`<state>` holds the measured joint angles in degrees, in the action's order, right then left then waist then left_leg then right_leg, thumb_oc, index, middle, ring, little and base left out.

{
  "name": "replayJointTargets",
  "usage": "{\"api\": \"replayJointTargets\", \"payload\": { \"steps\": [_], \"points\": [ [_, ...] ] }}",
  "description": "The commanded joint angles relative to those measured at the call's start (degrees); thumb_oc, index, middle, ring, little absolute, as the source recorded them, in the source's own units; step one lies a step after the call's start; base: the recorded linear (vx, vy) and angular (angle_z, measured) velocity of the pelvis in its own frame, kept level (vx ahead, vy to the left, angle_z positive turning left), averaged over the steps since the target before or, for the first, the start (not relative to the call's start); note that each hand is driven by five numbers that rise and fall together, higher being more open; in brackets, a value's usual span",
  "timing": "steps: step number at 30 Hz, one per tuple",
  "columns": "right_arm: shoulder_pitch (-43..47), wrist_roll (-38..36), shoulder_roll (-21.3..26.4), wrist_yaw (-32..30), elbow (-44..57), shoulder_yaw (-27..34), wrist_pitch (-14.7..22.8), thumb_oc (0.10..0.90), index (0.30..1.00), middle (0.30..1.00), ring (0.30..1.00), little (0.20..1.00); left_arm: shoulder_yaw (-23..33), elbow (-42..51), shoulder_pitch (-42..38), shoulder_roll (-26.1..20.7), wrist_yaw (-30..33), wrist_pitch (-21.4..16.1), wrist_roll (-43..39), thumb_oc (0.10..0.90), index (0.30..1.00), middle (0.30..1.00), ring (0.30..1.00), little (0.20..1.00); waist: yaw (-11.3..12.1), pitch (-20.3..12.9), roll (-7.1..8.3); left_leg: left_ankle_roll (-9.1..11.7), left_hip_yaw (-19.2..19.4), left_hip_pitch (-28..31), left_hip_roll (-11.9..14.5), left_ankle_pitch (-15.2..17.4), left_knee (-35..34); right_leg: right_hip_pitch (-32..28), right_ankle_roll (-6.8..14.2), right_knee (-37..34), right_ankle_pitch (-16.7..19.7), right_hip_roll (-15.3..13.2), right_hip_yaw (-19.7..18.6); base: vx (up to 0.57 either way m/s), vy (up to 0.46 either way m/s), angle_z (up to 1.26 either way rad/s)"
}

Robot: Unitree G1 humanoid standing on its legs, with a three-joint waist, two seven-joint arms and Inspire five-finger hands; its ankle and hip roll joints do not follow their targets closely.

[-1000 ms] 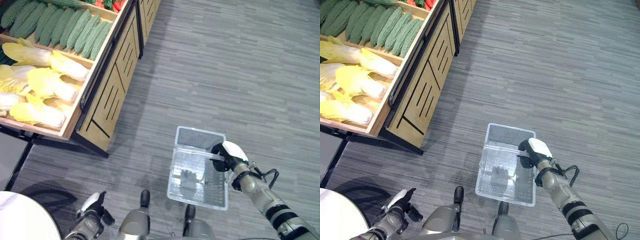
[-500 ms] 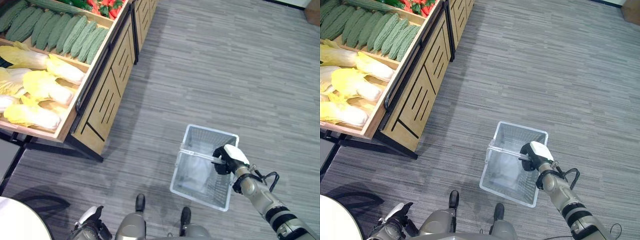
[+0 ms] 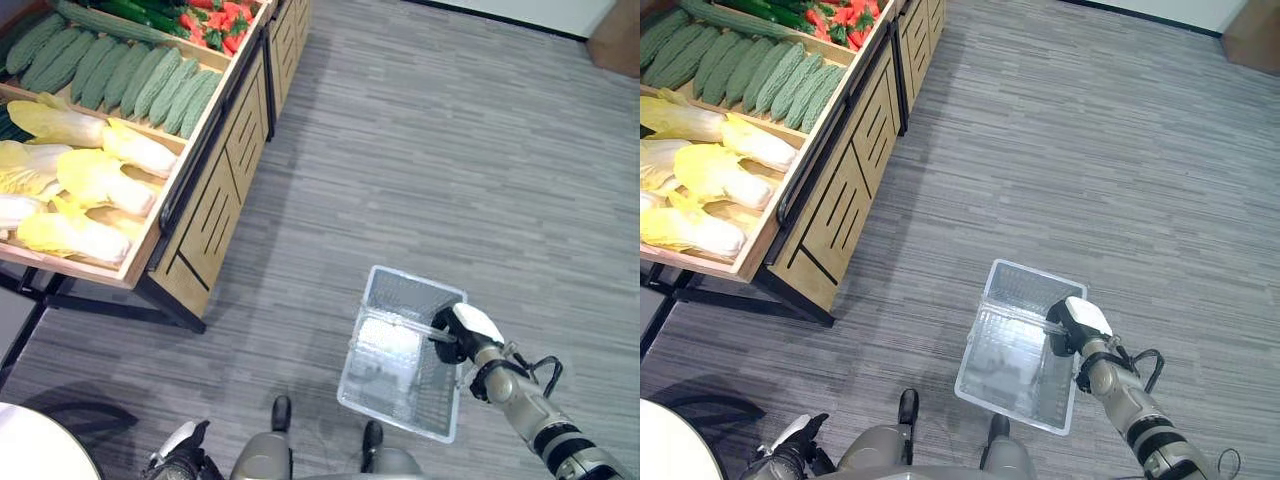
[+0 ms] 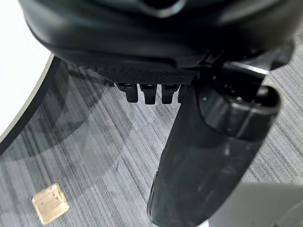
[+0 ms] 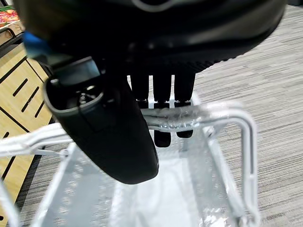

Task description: Get the vegetables into the basket

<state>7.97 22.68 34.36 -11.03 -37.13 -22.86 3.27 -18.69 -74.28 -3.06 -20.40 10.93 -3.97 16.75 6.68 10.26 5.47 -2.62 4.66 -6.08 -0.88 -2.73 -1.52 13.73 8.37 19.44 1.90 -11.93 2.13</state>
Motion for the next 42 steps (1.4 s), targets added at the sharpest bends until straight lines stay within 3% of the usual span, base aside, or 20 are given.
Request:
{"api": "replayJointTargets", "payload": {
  "steps": [1,3,7,9,12,14,19,22,25,26,29,32,33,36,42],
  "points": [
    [6.83,-0.32,3.96,-3.98,7.27,3.74,2.7,0.4,0.3,0.3,0.3,0.3,1.88,-0.13,-0.77,-1.74,1.24,0.62,-1.28,0.9,1.0,1.0,1.0,1.0,-0.15,2.77,-2.03,0.35,-6.27,1.46,-0.37,4.0,4.34,-0.96,2.16,-3.61,9.72,0.19,0.68,0.21,-0.065,0.01],
    [7.68,-0.81,3.94,-4.42,7.11,3.53,3.01,0.4,0.3,0.3,0.3,0.3,1.8,-0.7,-1.4,-1.82,1.3,0.71,-1.02,0.9,1.0,1.0,1.0,1.0,-1.39,3.64,-1.98,1.36,-7.48,3.66,0.05,5.58,4.72,0.89,2.66,-10.52,9.38,-0.66,0.67,0.25,-0.146,0.0],
    [7.49,-0.57,4.02,-4.45,7.73,3.42,3.1,0.4,0.3,0.3,0.3,0.3,2.26,-1.25,-1.51,-1.61,1.27,0.79,-0.87,0.9,1.0,1.0,1.0,1.0,-2.51,4.12,-1.91,2.55,-9.01,5.88,0.95,7.32,5.31,2.04,3.38,-15.18,10.45,-0.94,-0.15,0.22,-0.164,0.27],
    [6.45,-0.09,4.11,-3.95,8.32,3.56,3.05,0.4,0.3,0.3,0.3,0.3,2.79,-1.42,-1.19,-1.21,1.18,0.79,-1.21,0.9,1.0,1.0,1.0,1.0,-2.86,3.67,-1.83,3.26,-10.23,7.33,1.42,8.15,5.4,2.18,3.59,-14.65,10.76,-0.48,-0.25,0.25,-0.209,0.39],
    [4.89,-0.17,4.15,-3.51,8.37,4.0,3.15,0.4,0.3,0.3,0.3,0.3,3.02,-1.39,-0.49,-0.95,1.22,0.79,-0.82,0.9,1.0,1.0,1.0,1.0,-2.53,2.58,-1.73,3.96,-11.11,8.0,2.18,8.69,5.44,0.54,2.75,-14.93,8.16,0.32,0.63,0.18,-0.196,0.54],
    [3.31,-0.67,5.29,-3.12,9.24,5.0,3.47,0.4,0.3,0.3,0.3,0.3,3.02,-1.61,0.61,-0.03,1.29,0.74,-1.05,0.9,1.0,1.0,1.0,1.0,-2.34,0.67,-2.48,5.47,-13.12,9.66,5.13,6.7,3.81,-0.9,1.23,-13.26,5.44,3.15,3.49,0.28,-0.36,0.33],
    [1.97,-1.16,7.21,-3.93,10.15,6.74,3.79,0.4,0.3,0.3,0.3,0.3,2.81,-0.96,1.04,0.22,1.78,0.77,-1.43,0.9,1.0,1.0,1.0,1.0,-2.86,0.04,-3.53,6.92,-14.65,9.82,7.87,4.7,4.45,-0.77,-0.26,-10.4,2.06,5.05,5.06,0.15,-0.238,0.14],
    [1.64,-1.08,8.44,-4.08,11.19,7.2,3.92,0.4,0.3,0.3,0.3,0.3,2.58,-0.84,0.78,0.54,1.83,0.91,-1.33,0.9,1.0,1.0,1.0,1.0,-2.76,0.2,-3.64,7.58,-14.72,8.3,8.14,3.16,6.85,-2.01,-1.1,-11.13,1.48,5.59,6.07,0.1,-0.228,0.12],
    [1.34,-0.97,9.81,-4.09,12.15,7.52,4.18,0.4,0.3,0.3,0.3,0.3,2.26,-0.61,0.67,0.97,1.78,1.02,-0.87,0.9,1.0,1.0,1.0,1.0,-3.0,0.57,-3.82,8.53,-12.98,6.18,8.32,0.92,10.99,-3.59,-2.17,-11.8,0.48,5.69,7.24,0.05,-0.122,0.29],
    [1.71,-0.94,10.54,-4.07,12.62,7.39,4.08,0.4,0.3,0.3,0.3,0.3,1.54,-0.15,0.02,1.25,1.86,1.11,-0.76,0.9,1.0,1.0,1.0,1.0,-2.87,1.3,-3.7,8.68,-10.63,3.73,8.66,-0.84,11.14,-5.08,-2.51,-12.52,-0.2,5.32,8.16,0.02,-0.08,0.22],
    [1.53,-0.96,11.26,-4.11,13.41,8.03,3.96,0.4,0.3,0.3,0.3,0.3,1.05,0.04,-0.4,1.39,1.88,1.08,-0.79,0.9,1.0,1.0,1.0,1.0,-2.83,1.6,-3.54,8.19,-8.16,-0.35,8.42,0.01,6.77,-6.6,-1.95,-14.03,-0.58,4.1,9.93,0.06,-0.04,0.3],
    [1.85,-1.09,11.25,-4.45,13.34,7.98,3.96,0.4,0.3,0.3,0.3,0.3,1.02,-0.15,-0.47,1.39,2.16,1.11,-0.68,0.9,1.0,1.0,1.0,1.0,-2.2,1.63,-3.87,8.18,-6.86,-3.72,8.64,-2.18,3.63,-7.75,-1.69,-14.43,-1.32,4.15,10.2,0.13,0.064,0.43],
    [1.77,-0.94,11.07,-4.69,13.81,7.9,3.89,0.4,0.3,0.3,0.3,0.3,1.05,-0.3,-0.56,1.22,2.18,1.21,-0.51,0.9,1.0,1.0,1.0,1.0,-1.64,1.6,-4.36,8.86,-4.23,-7.47,9.69,-6.36,0.49,-9.49,-1.65,-14.91,-2.1,4.48,10.28,0.19,0.102,0.14],
    [2.24,-0.64,10.23,-4.8,13.89,7.32,3.82,0.4,0.3,0.3,0.3,0.3,1.44,-0.59,-0.16,0.64,2.12,1.39,0.16,0.9,1.0,1.0,1.0,1.0,0.34,1.22,-3.93,9.1,-3.99,-8.43,10.08,-8.16,-1.16,-11.79,-1.36,-15.1,-3.08,4.8,8.69,0.29,0.152,-0.08],
    [0.35,1.04,7.06,-3.76,13.4,7.46,3.09,0.4,0.3,0.3,0.3,0.3,2.85,-1.06,0.68,0.37,2.22,1.87,0.72,0.9,1.0,1.0,1.0,1.0,1.32,-0.44,-1.74,6.81,-1.86,-6.23,7.58,-5.64,0.66,-14.76,0.93,-14.75,-2.63,1.61,6.44,0.22,0.211,-0.39]
  ]
}}
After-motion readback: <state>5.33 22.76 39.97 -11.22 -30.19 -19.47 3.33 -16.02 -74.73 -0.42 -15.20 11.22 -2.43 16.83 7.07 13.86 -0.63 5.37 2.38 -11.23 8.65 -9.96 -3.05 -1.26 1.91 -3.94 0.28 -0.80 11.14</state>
